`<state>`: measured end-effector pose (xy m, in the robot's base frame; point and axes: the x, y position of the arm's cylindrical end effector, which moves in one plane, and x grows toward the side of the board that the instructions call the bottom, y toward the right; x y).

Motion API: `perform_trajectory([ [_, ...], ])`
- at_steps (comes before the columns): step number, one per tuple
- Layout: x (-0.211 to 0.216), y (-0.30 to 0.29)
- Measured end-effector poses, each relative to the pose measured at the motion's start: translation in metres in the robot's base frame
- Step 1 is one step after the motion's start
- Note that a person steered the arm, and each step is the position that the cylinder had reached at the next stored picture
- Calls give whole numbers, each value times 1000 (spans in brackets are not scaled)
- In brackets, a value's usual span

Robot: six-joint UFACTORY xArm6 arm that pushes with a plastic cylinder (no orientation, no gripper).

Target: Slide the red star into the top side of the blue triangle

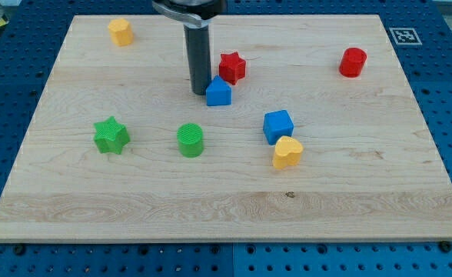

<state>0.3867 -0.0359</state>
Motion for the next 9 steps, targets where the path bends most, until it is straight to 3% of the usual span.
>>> perform_trajectory([
  [1,2,35],
  [5,36,81],
  [9,27,31],
])
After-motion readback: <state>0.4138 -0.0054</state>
